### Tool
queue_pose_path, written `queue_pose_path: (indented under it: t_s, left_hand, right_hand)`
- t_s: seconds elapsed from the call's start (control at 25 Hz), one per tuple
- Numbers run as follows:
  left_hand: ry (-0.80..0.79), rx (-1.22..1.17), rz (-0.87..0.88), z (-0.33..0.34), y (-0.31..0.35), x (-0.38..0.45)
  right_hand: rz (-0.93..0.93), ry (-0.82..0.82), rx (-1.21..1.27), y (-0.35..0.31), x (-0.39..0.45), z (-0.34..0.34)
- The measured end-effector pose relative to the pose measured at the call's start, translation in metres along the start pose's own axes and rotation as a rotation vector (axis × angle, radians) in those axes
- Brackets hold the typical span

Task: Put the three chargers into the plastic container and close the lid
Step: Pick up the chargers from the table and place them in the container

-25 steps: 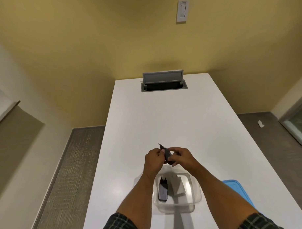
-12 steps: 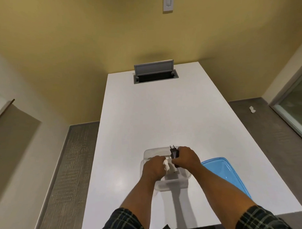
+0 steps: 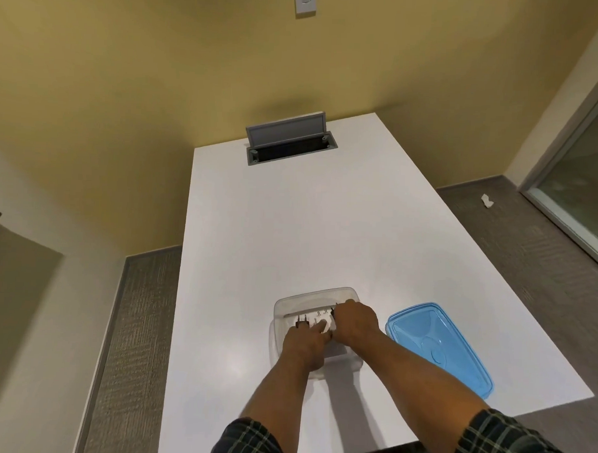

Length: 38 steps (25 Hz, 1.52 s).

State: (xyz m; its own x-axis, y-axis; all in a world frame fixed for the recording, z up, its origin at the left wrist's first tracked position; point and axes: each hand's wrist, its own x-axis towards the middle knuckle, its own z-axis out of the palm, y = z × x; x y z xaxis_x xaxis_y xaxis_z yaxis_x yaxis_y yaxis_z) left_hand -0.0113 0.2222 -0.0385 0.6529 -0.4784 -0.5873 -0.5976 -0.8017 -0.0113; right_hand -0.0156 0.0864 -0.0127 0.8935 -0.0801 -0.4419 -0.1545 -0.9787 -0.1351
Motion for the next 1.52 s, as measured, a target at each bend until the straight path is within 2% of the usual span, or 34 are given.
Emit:
queue_pose_path:
  t_s: [0.52,0.92,1.12,1.2,1.36,1.44,1.52]
  left_hand:
    - [0.013,0.058,0.005,0.001,-0.012,0.016]
    - [-0.01,0.019,-0.007,0.001,-0.021,0.013]
    - [0.118,-0.01,0.033,-0.014,-0.012,0.009]
    - [0.199,-0.026,0.074,-0.024,-0.009,0.008]
    - [0.406,-0.193,0.009,-0.042,0.002,0.01]
    - [0.507,-0.267,-0.017,-0.053,0.014,0.011]
    - [0.6,-0.314,-0.013,-0.063,0.029,0.014]
  right_hand:
    - [0.001,-0.036,-0.114,-0.002,0.021,0.002]
    - [-0.124,-0.062,-0.274,-0.003,0.022,0.014]
    - [-0.16,-0.101,-0.305,-0.001,0.023,0.012]
    - [-0.18,-0.062,-0.285,-0.001,0.022,0.008]
    - [-0.302,0.155,-0.306,0.015,0.015,-0.017]
    - [-0.279,0.271,-0.217,0.034,0.01,-0.029]
    - [-0.161,0.382,-0.067,0.057,0.009,-0.033]
